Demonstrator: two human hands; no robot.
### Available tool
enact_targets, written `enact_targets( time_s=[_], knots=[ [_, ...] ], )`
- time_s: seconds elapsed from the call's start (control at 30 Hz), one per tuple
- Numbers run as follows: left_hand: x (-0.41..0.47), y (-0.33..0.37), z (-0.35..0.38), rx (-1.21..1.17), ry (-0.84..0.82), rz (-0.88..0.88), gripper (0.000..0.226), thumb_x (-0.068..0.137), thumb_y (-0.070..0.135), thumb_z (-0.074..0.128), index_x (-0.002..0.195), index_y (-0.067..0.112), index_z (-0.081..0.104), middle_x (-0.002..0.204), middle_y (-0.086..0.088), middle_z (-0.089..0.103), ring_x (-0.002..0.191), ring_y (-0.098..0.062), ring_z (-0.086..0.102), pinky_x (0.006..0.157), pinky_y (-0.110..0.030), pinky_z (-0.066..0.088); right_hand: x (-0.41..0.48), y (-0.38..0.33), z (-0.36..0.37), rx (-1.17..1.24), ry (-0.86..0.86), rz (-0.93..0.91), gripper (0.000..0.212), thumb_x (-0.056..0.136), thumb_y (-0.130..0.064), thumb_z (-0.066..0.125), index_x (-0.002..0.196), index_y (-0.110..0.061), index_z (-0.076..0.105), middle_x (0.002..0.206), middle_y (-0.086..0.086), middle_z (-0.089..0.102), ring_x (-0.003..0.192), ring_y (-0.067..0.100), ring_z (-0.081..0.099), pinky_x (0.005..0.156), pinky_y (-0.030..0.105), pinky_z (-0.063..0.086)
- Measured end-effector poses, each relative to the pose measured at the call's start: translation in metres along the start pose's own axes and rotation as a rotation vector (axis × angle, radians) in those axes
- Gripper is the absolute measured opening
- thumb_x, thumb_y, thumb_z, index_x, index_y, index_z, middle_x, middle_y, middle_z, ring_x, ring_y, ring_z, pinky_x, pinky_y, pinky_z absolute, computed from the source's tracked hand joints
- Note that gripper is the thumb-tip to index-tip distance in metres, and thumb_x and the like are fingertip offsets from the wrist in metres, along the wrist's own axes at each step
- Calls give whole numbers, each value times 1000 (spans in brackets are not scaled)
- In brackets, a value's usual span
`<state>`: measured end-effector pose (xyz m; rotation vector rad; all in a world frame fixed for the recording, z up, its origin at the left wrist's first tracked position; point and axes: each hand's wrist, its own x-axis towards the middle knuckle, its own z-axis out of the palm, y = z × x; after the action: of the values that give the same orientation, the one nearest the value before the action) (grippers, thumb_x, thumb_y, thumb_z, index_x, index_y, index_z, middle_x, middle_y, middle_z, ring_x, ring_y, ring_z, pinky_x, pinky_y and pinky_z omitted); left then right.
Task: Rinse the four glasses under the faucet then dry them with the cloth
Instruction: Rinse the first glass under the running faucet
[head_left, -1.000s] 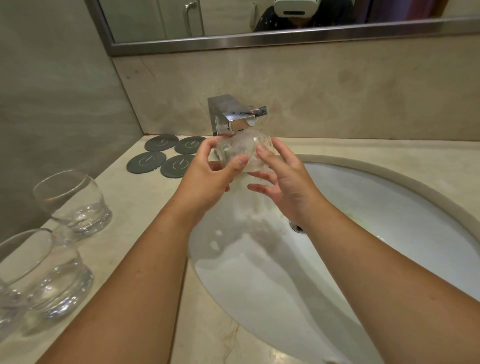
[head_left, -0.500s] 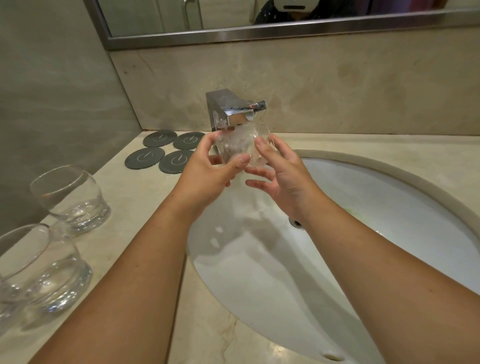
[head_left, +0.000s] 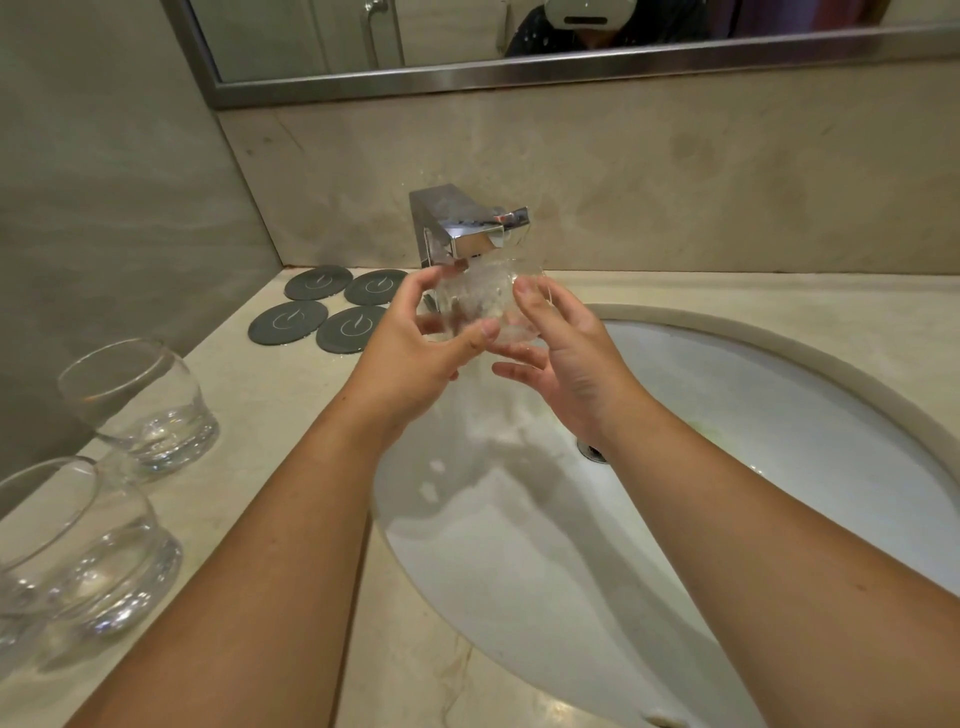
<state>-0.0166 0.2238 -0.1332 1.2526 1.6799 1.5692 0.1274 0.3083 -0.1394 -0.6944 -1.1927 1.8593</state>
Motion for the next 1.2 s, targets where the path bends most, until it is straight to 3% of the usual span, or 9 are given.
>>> enact_targets(
  time_s=[0.17,0.27,0.37,0.5,0.63,0.8,0.93,1.07,1.2],
  knots=[
    [1,1,2,-55,41,-36,42,94,40,80,130,36,59,87,5,75,67,-8,61,63,-22,51,-1,-3,1,5,-13,28,91,81,-48,84,159,-24,43,141,5,65,110,29,75,79,40,62],
    [0,2,2,-63,52,-62,54,87,51,80,132,32,59,82,8,75,68,-5,63,67,-23,52,-1,-3,-1,27,-20,23,84,87,-37,84,159,-23,42,131,5,69,101,28,76,80,39,62],
    [0,2,4,-100,24,-97,71,74,55,80,135,30,56,92,3,79,76,-7,69,76,-27,57,-1,-3,-2,43,-8,22,75,94,-30,79,159,-22,42,127,7,69,90,28,76,81,37,61],
    [0,-2,1,-64,-31,-59,71,81,46,90,140,47,51,133,-3,72,107,-14,73,90,-28,58,-2,-1,0,61,6,40,78,95,-29,78,161,-21,38,119,0,65,116,42,72,91,41,63],
    [2,-5,-2,-7,28,-36,58,86,44,88,136,43,58,112,-1,79,100,-16,76,99,-41,61,-2,-1,3,44,-33,64,82,94,-35,78,162,-23,34,137,9,64,111,39,75,90,43,63],
    [0,1,1,-70,61,-65,46,88,47,81,128,38,60,98,0,77,85,-12,74,84,-26,60,-3,-2,1,69,-49,70,85,97,-25,74,167,-26,26,131,1,63,119,36,72,97,50,60],
    [0,3,4,-140,50,-78,55,83,48,85,130,30,62,98,0,77,82,-13,70,85,-31,60,-3,-2,1,69,-52,43,82,97,-19,75,165,-24,30,122,-1,71,99,27,72,96,45,62],
    [0,1,2,-107,6,-57,71,81,41,93,141,40,54,106,3,76,86,-6,72,84,-25,60,-3,-3,3,73,-27,28,84,94,-21,78,164,-22,31,119,4,71,103,33,72,92,41,64],
    [-1,3,3,-57,20,-28,61,87,36,86,140,34,55,88,10,76,73,-5,68,74,-23,56,-4,-2,3,51,-27,37,85,94,-29,79,164,-22,31,104,-5,75,101,31,77,89,42,63]
  ],
)
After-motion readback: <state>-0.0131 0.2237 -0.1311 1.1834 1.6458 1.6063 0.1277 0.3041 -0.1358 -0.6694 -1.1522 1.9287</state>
